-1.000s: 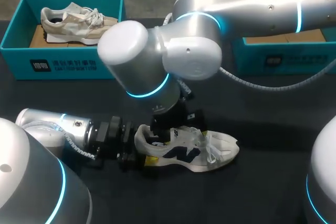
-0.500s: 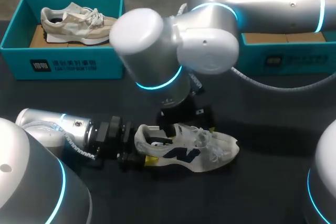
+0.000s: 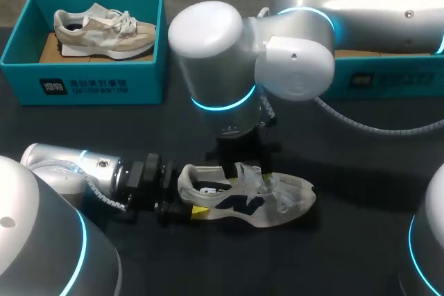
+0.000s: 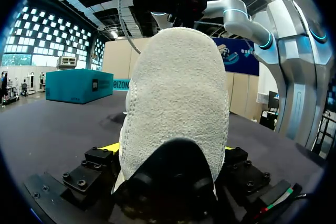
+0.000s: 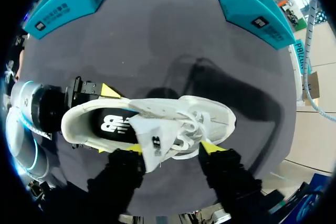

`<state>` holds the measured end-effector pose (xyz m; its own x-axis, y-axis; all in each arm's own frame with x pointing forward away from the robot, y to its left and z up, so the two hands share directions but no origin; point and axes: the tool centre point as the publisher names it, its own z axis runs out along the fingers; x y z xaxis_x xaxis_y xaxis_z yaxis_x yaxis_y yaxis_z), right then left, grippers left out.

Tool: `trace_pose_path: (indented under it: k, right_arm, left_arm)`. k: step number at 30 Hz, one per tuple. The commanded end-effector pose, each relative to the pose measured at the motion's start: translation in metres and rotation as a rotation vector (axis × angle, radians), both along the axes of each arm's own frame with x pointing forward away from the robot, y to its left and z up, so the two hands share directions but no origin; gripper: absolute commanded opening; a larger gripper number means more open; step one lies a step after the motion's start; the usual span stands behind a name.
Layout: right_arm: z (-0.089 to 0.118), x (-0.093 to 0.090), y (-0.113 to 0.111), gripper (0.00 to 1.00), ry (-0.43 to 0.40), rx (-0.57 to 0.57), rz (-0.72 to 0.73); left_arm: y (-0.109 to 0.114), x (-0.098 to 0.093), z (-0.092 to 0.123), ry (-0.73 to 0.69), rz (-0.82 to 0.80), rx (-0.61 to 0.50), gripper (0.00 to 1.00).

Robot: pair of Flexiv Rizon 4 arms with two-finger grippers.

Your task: Take the shoe out of the shoebox, open the shoe tongue, remove and reinsert the insole, then place the shoe into the shoebox

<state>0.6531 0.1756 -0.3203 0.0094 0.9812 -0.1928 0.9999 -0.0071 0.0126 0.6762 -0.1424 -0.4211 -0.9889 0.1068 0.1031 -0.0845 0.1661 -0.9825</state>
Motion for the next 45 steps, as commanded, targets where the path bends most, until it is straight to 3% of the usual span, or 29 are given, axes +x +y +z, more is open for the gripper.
trace_pose_path:
  k: [1,7,10,11,14,15,27,32,40,45]
  right_arm:
    - [0.004,-0.009,0.003,0.47,-0.057,0.011,-0.210]
    - [0.003,-0.008,0.009,0.40,-0.046,0.053,-0.173]
    - [0.004,-0.005,0.013,0.31,-0.042,0.057,-0.159]
    - [0.004,-0.005,0.014,0.27,-0.040,0.056,-0.157]
    - [0.005,-0.004,0.013,0.01,-0.035,0.061,-0.153]
    - [0.005,-0.004,0.011,0.00,-0.034,0.067,-0.151]
    - [0.000,-0.002,-0.027,0.00,-0.075,0.259,-0.035]
    - [0.004,-0.009,-0.050,0.00,-0.149,0.378,0.048]
    - [0.011,-0.014,-0.069,0.00,-0.190,0.419,0.046]
    - [0.003,-0.016,-0.090,0.00,-0.238,0.536,0.071]
  left_arm:
    - [0.001,0.000,-0.002,0.000,0.000,0.001,0.00]
    - [0.001,0.000,-0.002,0.000,0.000,0.001,0.00]
    - [0.001,0.000,-0.002,0.000,0.000,0.001,0.00]
    - [0.001,0.000,-0.002,0.000,0.000,0.001,0.00]
    - [0.001,0.000,-0.002,0.000,0.000,0.001,0.00]
    - [0.001,0.000,-0.002,0.000,0.000,0.001,0.00]
    - [0.001,0.000,-0.002,0.000,0.000,0.001,0.00]
    - [0.001,0.000,-0.002,0.000,0.000,0.001,0.00]
    - [0.001,0.000,-0.002,0.000,0.000,0.001,0.00]
    - [0.001,0.000,-0.002,0.000,0.000,0.001,0.00]
